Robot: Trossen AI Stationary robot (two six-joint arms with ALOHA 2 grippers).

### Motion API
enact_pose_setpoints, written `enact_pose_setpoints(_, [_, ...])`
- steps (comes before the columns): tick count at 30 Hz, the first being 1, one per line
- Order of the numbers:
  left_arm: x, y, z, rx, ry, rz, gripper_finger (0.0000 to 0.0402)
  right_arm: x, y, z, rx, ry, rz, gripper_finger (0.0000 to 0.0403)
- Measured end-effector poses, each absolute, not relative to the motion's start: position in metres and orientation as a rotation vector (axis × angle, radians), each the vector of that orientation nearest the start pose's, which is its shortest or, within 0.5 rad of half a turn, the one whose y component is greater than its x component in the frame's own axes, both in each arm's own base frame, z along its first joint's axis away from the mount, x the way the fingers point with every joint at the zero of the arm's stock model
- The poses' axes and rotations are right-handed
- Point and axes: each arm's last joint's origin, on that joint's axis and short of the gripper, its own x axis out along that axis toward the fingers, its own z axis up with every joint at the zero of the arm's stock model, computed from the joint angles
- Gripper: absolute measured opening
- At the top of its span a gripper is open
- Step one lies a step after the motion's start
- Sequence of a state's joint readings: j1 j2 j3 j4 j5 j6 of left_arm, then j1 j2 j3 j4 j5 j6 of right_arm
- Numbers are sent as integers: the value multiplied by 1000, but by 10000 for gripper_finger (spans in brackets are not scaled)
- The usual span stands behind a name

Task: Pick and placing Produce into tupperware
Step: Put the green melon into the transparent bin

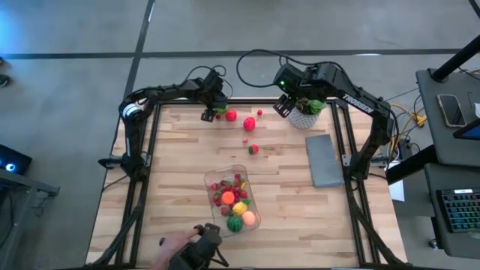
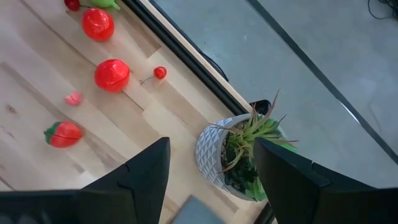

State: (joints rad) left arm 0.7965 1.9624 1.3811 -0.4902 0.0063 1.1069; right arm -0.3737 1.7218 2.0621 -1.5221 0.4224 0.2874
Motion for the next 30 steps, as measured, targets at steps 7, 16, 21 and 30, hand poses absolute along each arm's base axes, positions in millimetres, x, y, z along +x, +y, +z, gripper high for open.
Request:
enact_pose_setpoints(7, [287, 289, 169, 509, 1248, 73, 235, 281, -123, 416, 211, 1100, -865, 224])
enact_pose_setpoints(16, [291, 285, 170, 518, 1240, 67, 235, 280, -126, 416, 217, 1100, -875, 224])
enact_pose_setpoints(21, [291, 286, 170, 520, 1239, 73, 235, 279, -126, 416, 218, 1100, -876, 224])
enact_pose_setpoints(30, [292, 286, 170, 520, 1237, 77, 196, 280, -126, 416, 218, 1099, -875, 224])
